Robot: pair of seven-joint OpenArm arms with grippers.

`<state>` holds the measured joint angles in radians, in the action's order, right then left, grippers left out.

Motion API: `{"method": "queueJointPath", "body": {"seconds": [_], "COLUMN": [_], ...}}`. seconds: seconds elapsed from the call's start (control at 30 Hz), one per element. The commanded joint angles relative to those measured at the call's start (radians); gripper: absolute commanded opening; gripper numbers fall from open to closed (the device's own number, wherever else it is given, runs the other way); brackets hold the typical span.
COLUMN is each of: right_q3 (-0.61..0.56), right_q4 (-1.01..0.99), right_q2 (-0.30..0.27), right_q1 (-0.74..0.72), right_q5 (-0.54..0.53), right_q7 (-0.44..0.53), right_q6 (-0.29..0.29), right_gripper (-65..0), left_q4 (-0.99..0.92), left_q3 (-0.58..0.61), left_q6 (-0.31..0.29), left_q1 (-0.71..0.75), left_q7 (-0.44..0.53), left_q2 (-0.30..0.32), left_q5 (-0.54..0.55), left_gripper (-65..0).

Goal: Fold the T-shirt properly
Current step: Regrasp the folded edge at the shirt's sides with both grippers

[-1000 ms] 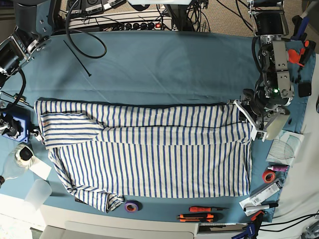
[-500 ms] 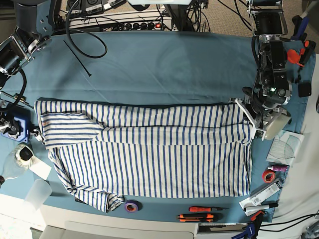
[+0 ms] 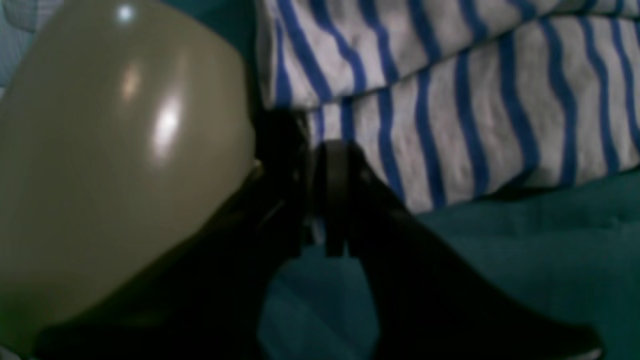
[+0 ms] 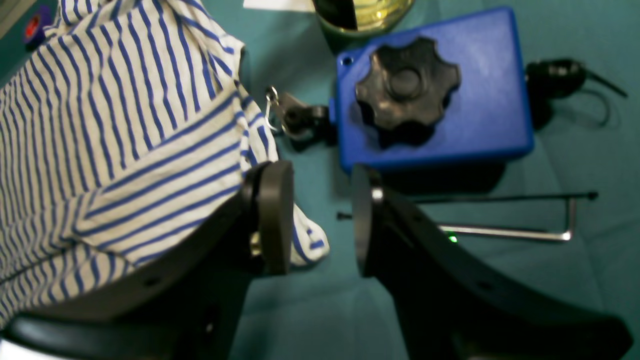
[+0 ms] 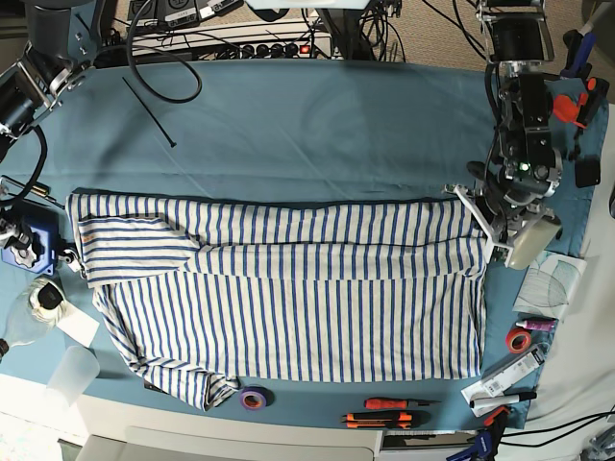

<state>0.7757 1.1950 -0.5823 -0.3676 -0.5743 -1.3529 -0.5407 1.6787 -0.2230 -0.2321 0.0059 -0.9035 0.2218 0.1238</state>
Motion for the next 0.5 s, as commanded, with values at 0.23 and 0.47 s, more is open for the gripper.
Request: {"method": "queueJointPath", "body": {"seconds": [0.23, 0.47], "right_q3": [0.017, 0.017], "right_q4": [0.023, 0.023], "right_q2": [-0.071, -0.072], "right_q1": [-0.020, -0.015], "right_q5": [-0.056, -0.119], "right_q7": [-0.003, -0.043], "right_q6": [-0.002, -0.021], "right_gripper": [-44.3, -43.8], "left_q4": [0.024, 0.024], "left_q3": [-0.002, -0.002], "left_q6": [-0.001, 0.000], "left_q1": [0.003, 0.032], "left_q7": [0.014, 0.086], "left_q2": [0.008, 0.008], "left_q5": [0.014, 0.025], "left_gripper": [-59.0, -58.9]}}
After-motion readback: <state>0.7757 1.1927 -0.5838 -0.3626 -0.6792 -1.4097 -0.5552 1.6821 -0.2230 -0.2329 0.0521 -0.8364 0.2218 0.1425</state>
